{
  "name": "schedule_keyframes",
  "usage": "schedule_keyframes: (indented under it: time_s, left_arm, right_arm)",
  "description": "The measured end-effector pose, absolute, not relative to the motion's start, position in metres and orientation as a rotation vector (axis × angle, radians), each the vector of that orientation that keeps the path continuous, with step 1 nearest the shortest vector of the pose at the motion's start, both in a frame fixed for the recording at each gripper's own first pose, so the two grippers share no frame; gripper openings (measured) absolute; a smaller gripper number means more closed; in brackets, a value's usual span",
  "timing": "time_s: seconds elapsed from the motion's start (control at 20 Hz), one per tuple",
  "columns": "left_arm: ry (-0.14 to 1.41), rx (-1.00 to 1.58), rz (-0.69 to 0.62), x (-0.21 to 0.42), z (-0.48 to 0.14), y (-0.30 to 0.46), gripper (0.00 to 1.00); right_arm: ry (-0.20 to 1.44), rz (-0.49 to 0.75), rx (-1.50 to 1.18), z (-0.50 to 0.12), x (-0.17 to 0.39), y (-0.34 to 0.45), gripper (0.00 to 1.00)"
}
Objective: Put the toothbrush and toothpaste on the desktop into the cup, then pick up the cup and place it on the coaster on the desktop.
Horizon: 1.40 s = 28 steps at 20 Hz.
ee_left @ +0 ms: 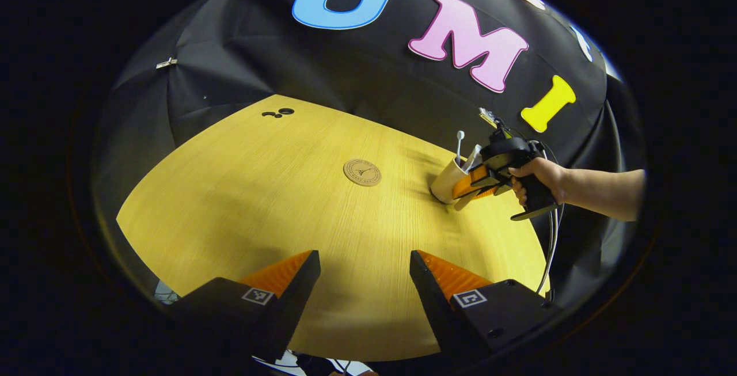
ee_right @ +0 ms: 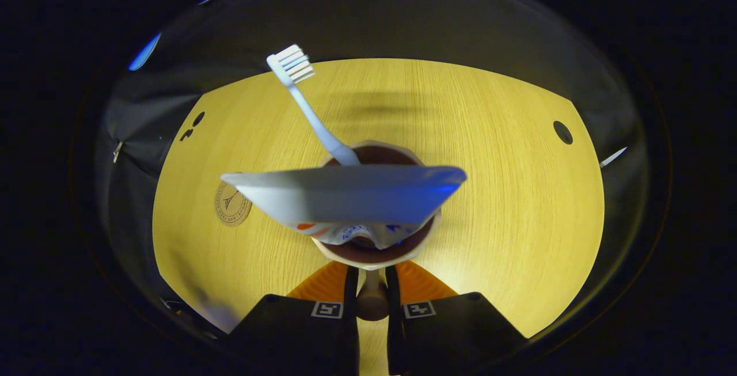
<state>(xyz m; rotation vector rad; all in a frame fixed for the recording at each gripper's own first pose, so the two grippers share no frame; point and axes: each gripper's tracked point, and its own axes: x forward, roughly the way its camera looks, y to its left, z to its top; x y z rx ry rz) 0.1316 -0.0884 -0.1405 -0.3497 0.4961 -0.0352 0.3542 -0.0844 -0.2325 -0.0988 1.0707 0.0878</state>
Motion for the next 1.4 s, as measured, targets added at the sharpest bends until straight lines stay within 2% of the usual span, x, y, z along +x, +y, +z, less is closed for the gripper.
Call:
schedule_keyframes:
  time_s: [0.55, 0.95, 1.4]
  left_arm:
    - [0.485, -0.368, 0.005, 0.119, -0.149, -0.062, 0.97]
    - [0.488, -0.404, 0.085, 0.100, -0.154, -0.028, 0.97]
    - [0.506, -0.425, 0.145, 0.085, -0.164, -0.010, 0.97]
  right_arm:
    - [1.001, 0.240, -0.179, -0.208, 0.362, 0.021, 0.23]
    - [1.033, 0.356, -0.255, -0.241, 0.361, 0.105, 0.22]
    - [1.094, 0.370, -0.318, -0.279, 0.360, 0.129, 0.23]
